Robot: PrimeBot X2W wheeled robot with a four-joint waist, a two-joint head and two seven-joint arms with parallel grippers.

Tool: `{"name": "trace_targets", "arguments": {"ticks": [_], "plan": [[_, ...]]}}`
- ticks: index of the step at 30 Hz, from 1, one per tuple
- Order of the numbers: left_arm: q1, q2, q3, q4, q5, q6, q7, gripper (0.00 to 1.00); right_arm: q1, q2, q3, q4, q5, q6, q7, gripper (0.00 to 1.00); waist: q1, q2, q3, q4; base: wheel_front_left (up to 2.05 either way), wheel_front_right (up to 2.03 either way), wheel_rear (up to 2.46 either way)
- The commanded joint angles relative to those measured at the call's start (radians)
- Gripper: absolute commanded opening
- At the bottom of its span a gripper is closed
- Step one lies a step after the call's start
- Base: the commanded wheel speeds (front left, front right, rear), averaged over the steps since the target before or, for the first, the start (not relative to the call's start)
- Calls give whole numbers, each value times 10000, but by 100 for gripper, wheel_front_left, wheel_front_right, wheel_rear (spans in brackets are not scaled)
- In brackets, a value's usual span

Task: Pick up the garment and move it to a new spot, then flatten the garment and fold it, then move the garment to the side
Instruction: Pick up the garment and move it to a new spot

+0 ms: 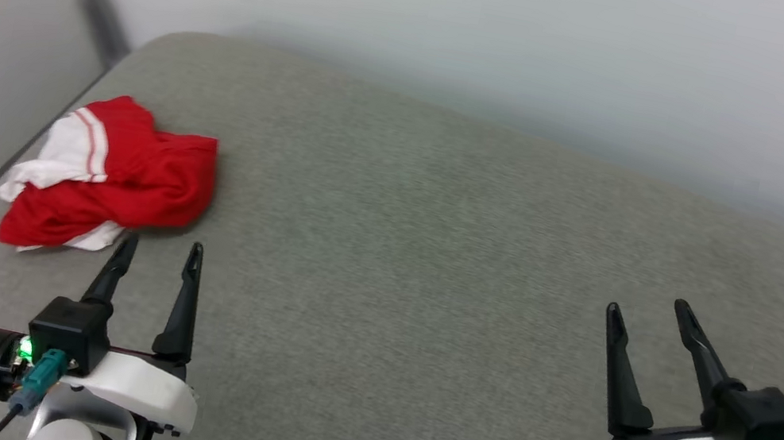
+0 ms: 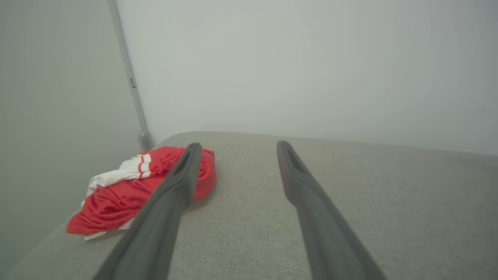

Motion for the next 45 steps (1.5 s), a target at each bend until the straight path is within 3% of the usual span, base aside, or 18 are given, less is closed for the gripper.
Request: {"name": "trace_targets", "arguments": {"ticks": [1, 12, 23, 35, 41, 45], "plan": [[63, 19, 91, -21, -85, 21, -26, 100, 16, 31, 87, -79, 22, -3, 14, 100, 0, -1, 6, 651, 0, 0, 0], [233, 6, 571, -24, -92, 20, -26, 100, -12, 28, 652, -306, 42, -3, 140, 100, 0, -1, 76, 2039, 0, 0, 0], [141, -68, 750, -9, 29, -49, -26, 100, -133, 26, 776, -451, -26, -3, 244, 100, 0, -1, 206, 2380, 0, 0, 0], [-1978, -35, 555, 212, 103, -37, -26, 100, -707, 22, 882, -713, -228, -3, 488, 100, 0, -1, 1230, 1850, 0, 0, 0], [-4254, 488, 789, 428, -227, -138, 425, 100, -1446, 12, 1192, -945, -494, -3, 618, 100, 0, -1, 2514, 1029, 0, 0, 0], [-5607, 1252, 1145, 872, -617, -248, 1900, 100, -1964, 10, 1356, -1063, -562, -3, 548, 100, 0, -1, 3362, 453, 0, 0, 0]]}}
